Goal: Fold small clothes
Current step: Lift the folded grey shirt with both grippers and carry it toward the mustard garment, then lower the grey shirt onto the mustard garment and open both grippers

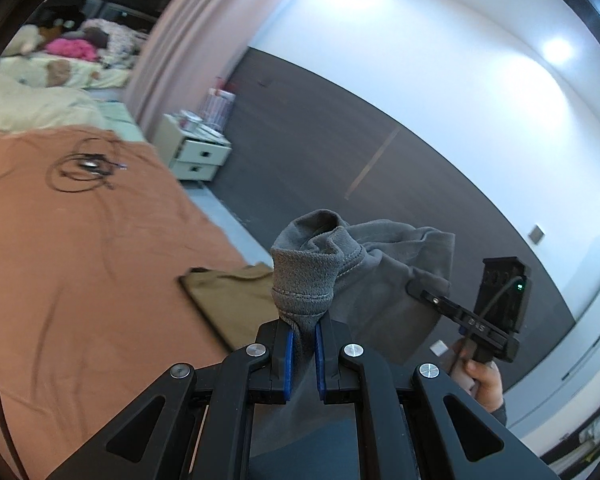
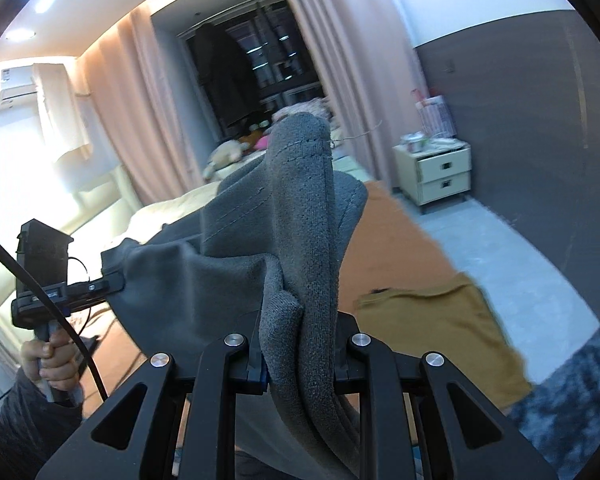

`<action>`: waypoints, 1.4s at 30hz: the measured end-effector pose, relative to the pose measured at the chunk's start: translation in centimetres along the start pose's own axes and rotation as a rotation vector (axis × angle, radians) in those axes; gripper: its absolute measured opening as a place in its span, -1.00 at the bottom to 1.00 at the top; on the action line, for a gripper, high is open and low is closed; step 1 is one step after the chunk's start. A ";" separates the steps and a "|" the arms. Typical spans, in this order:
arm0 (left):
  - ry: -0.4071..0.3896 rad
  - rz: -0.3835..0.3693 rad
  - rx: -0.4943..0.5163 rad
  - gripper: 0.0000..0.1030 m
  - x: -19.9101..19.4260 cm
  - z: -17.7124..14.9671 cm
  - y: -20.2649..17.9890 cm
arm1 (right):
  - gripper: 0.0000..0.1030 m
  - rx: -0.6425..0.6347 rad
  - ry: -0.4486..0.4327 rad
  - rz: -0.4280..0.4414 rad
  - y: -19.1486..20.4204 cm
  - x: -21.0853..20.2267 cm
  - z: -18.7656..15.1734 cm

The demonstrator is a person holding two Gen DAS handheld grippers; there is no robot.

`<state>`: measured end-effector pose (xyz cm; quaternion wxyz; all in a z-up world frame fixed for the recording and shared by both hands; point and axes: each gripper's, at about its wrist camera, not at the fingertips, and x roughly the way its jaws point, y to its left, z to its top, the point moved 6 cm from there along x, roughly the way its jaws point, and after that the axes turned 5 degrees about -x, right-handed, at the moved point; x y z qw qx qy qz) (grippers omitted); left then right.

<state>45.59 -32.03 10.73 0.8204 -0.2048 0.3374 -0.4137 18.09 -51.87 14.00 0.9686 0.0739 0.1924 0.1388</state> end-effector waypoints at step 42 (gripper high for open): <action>0.273 -0.002 -0.244 -0.83 30.0 0.3 16.3 | -0.69 0.105 0.362 -0.238 8.1 19.1 -3.2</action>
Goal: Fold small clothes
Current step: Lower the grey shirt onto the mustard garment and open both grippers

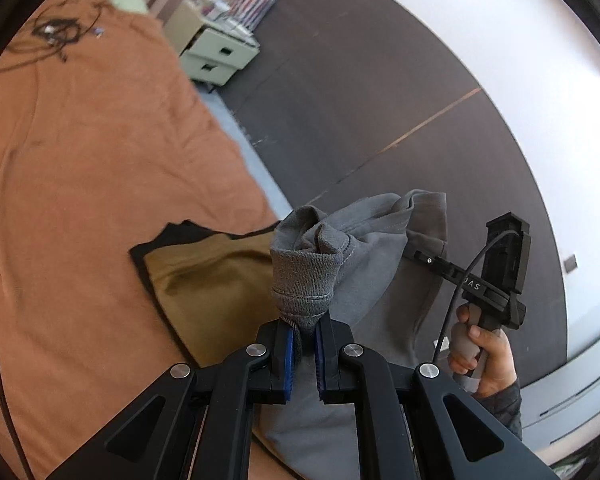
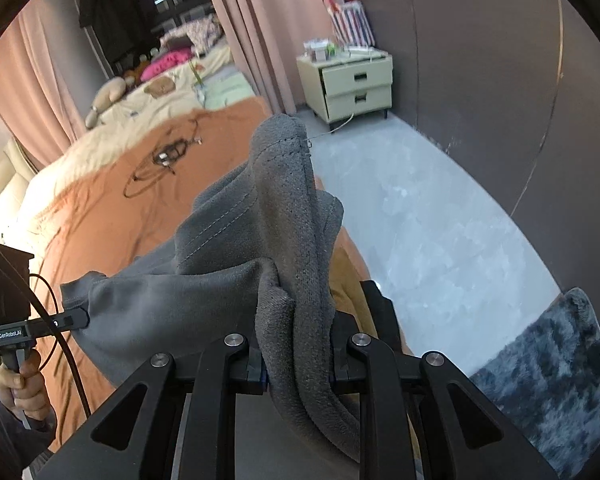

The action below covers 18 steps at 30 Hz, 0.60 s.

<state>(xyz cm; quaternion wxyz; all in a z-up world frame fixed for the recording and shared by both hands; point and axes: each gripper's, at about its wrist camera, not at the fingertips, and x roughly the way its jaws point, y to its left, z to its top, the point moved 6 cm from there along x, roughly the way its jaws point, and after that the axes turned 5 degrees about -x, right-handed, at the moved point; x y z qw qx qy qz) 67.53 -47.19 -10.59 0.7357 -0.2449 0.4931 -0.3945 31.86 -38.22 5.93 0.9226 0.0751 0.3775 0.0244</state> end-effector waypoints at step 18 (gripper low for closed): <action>0.009 0.181 0.053 -0.59 1.4 2.1 2.5 | -0.48 0.009 0.158 -0.166 4.8 -2.3 -3.1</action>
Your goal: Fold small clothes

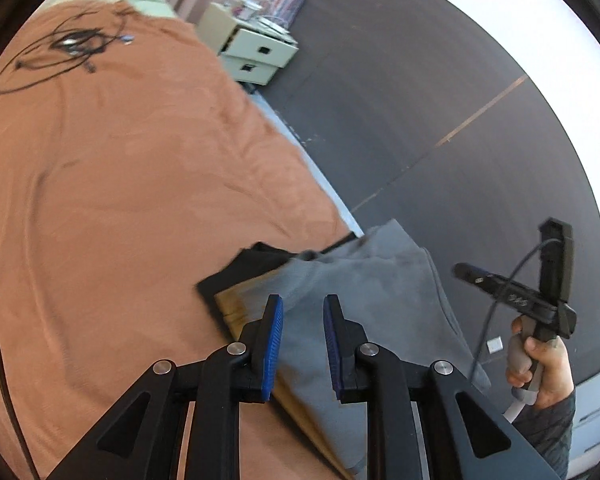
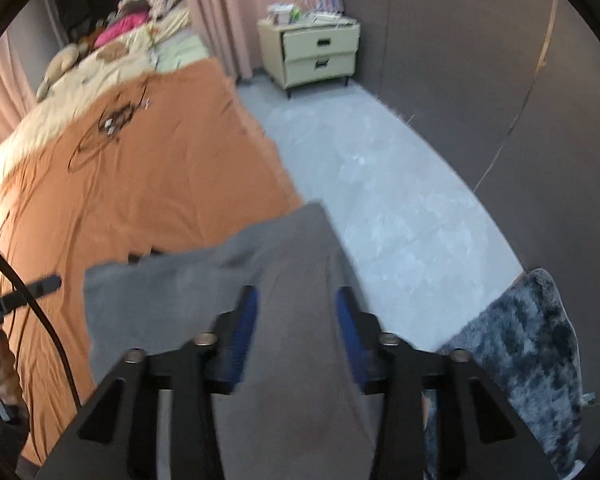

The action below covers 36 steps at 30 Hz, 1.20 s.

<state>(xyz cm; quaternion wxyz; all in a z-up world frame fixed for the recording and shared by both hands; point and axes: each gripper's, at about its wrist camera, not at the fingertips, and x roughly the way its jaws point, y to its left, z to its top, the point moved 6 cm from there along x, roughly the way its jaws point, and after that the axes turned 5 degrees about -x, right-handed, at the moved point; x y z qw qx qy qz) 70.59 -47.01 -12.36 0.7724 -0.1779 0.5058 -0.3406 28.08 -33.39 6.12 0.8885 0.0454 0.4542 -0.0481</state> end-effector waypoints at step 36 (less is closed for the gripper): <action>0.117 0.103 0.091 -0.83 4.5 -4.0 -2.7 | -0.67 0.131 -0.079 -0.061 -2.2 -2.7 -6.8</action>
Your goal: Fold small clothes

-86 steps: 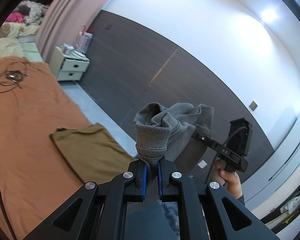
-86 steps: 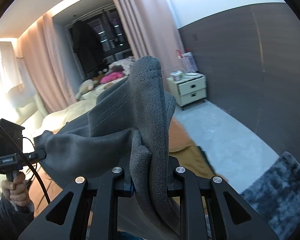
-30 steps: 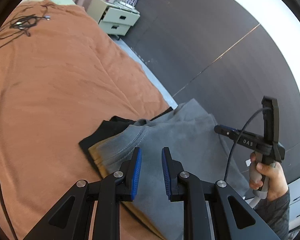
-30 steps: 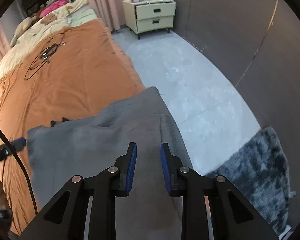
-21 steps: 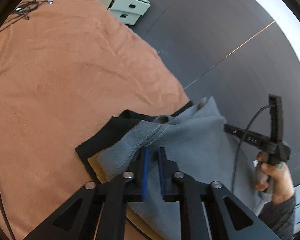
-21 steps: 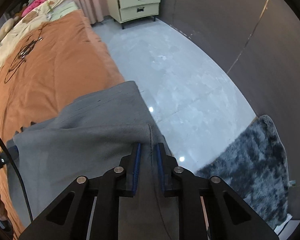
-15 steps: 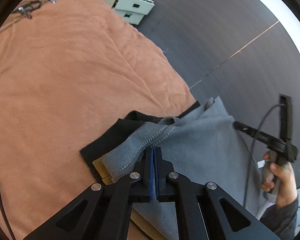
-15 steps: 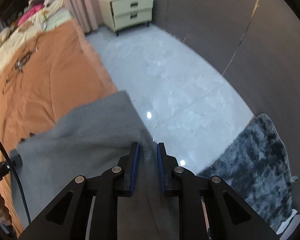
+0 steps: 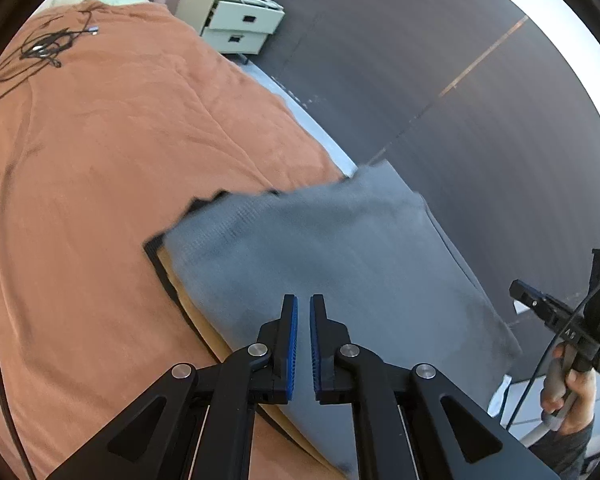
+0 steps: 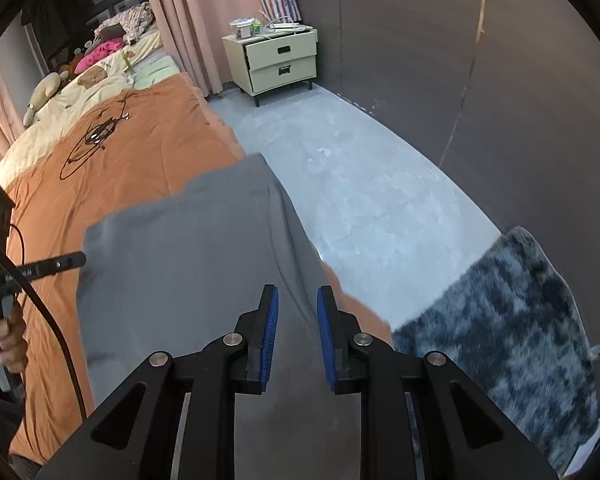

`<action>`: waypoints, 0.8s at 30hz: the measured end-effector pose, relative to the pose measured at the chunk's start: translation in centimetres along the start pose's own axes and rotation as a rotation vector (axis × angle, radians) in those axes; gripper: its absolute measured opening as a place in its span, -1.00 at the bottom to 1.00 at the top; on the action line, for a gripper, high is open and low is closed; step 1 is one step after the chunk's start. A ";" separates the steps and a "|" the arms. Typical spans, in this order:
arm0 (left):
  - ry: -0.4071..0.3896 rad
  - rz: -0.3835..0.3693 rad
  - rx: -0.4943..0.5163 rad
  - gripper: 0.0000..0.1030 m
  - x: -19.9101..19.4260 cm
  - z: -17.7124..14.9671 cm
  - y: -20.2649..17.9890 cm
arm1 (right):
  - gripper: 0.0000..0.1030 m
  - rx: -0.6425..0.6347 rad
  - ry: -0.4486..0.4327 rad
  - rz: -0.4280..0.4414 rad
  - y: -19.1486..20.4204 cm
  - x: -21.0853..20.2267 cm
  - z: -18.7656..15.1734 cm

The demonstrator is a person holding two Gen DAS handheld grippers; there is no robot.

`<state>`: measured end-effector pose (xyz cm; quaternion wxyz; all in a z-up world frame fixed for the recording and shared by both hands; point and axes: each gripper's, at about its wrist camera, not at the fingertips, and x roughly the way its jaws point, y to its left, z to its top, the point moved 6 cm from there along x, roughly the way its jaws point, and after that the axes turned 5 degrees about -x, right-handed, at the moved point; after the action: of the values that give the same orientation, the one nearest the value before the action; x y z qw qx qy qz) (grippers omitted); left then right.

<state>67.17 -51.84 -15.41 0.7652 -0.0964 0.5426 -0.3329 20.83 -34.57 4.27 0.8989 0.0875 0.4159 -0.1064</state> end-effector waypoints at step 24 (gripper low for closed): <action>0.038 0.024 0.081 -0.75 -3.3 -8.4 -3.2 | -0.66 0.150 -0.026 -0.113 -2.5 -2.1 -8.9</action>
<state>57.75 -50.45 -14.60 0.7619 -0.0523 0.5442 -0.3472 12.35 -34.56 0.07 0.8876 0.1294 0.3995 -0.1890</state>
